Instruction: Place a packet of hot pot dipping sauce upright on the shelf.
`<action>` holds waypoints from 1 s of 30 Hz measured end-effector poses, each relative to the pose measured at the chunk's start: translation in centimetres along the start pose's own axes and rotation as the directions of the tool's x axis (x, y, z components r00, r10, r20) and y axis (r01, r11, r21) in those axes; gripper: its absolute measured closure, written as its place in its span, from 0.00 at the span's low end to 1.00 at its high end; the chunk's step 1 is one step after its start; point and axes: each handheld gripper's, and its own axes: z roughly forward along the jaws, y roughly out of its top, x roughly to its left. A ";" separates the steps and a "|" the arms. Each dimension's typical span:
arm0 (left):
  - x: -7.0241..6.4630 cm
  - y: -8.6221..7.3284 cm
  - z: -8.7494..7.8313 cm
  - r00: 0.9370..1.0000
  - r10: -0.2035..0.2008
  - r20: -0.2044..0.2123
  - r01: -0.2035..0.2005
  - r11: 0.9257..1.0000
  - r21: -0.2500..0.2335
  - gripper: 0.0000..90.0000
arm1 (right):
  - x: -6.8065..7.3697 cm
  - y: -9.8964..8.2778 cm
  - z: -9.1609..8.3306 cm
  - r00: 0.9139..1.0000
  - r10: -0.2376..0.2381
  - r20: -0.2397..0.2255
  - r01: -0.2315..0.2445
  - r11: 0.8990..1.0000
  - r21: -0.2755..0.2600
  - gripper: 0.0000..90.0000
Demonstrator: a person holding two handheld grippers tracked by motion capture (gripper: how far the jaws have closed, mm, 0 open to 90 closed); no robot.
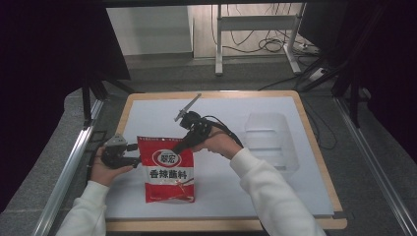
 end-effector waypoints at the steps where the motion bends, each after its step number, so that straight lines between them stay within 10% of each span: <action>1: 0.0 0.0 0.0 1.000 -0.003 0.000 0.003 1.000 0.000 0.34 | 0.2 0.2 -0.1 1.000 -0.007 0.001 0.007 1.000 -0.001 0.99; 30: -0.2 0.0 0.0 1.000 0.017 0.000 -0.017 1.000 -0.004 0.35 | 1.3 0.9 -6.9 0.994 -0.035 0.104 0.043 0.996 -0.074 0.99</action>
